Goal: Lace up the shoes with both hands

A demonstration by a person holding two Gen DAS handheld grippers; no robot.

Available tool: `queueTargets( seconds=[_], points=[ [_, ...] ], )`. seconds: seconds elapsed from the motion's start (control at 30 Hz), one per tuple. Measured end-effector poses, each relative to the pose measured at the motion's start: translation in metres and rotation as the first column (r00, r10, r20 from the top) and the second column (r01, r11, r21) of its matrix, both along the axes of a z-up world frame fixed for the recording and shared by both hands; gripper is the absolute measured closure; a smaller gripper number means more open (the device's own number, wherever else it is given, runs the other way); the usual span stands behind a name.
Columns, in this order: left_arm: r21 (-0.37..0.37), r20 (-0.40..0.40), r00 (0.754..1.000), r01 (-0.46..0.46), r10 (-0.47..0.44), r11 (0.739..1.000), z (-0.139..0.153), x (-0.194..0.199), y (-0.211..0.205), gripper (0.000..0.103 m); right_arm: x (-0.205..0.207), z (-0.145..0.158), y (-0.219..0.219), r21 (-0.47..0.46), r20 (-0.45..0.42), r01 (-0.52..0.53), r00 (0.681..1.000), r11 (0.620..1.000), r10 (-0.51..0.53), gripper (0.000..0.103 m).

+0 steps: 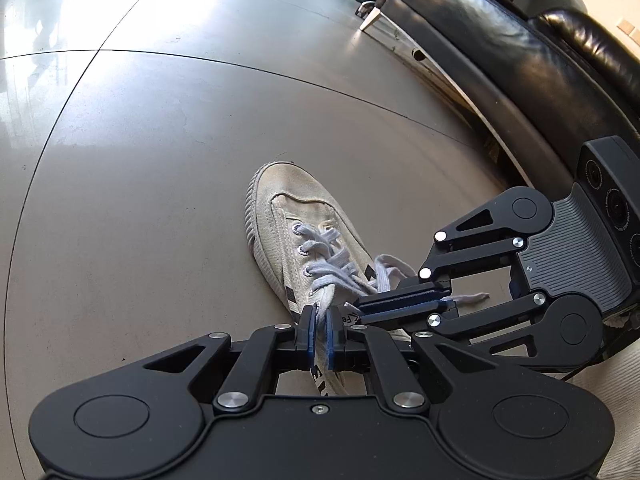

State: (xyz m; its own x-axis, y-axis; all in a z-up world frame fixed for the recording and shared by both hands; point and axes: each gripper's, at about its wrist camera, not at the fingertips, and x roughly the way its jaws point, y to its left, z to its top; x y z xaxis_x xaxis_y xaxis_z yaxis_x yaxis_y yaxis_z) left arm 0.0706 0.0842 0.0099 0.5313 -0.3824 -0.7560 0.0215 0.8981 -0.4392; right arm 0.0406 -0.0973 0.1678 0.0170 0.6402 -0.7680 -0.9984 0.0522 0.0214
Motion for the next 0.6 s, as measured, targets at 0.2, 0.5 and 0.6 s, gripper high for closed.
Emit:
queueTargets(
  seconds=[0.2, 0.5, 0.6],
  points=[
    [-0.006, -0.008, 1.000, 0.003, -0.003, 1.000, -0.001, 0.003, 0.003, 0.099, 0.000, 0.000, 0.012, -0.009, 0.015, -0.024, 1.000, 1.000, 0.024, 0.098],
    [0.005, -0.010, 1.000, 0.016, -0.016, 1.000, 0.000, 0.005, 0.004, 0.097, 0.002, -0.001, 0.020, -0.013, 0.020, -0.029, 0.999, 1.000, 0.029, 0.098],
    [0.012, -0.009, 1.000, 0.020, -0.020, 1.000, 0.001, 0.004, 0.004, 0.096, 0.000, -0.005, 0.020, -0.038, 0.021, -0.039, 0.999, 0.999, 0.040, 0.097]
  ],
)
